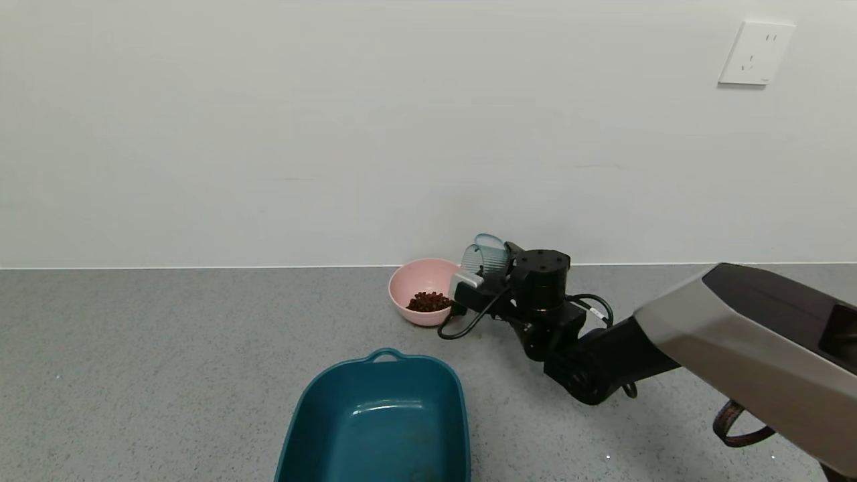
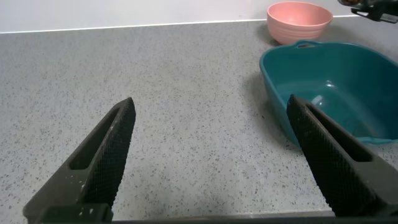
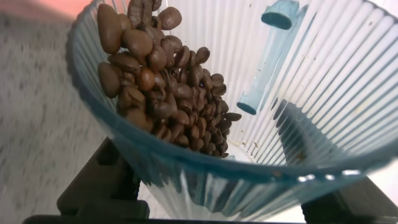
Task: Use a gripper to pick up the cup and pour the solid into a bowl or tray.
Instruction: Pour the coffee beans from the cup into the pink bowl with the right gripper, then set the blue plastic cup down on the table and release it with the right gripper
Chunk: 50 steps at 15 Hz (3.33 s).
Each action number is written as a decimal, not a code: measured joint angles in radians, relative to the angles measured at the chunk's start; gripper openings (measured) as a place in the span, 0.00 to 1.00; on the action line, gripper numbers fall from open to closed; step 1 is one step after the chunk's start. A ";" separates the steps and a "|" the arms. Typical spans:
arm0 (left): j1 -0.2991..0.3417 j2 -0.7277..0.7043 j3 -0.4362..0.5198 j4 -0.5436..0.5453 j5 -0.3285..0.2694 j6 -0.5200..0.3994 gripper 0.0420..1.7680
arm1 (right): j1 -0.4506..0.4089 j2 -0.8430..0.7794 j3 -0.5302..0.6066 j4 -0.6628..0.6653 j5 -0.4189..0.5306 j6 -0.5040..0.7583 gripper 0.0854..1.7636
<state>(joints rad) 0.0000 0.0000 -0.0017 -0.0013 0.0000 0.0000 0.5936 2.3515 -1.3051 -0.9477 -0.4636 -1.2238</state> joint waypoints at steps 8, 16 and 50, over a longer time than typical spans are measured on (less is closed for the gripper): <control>0.000 0.000 0.000 0.000 0.000 0.000 0.99 | -0.095 -0.105 0.153 0.008 0.001 0.410 0.77; 0.000 0.000 0.000 0.000 0.000 0.000 0.99 | -0.137 -0.140 0.269 0.024 0.028 0.790 0.77; 0.000 0.000 0.000 0.000 0.000 0.000 0.99 | -0.134 0.078 0.054 0.023 0.166 1.202 0.85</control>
<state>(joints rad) 0.0000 0.0000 -0.0017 -0.0013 0.0000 0.0000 0.4594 2.4298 -1.2506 -0.9247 -0.2972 -0.0215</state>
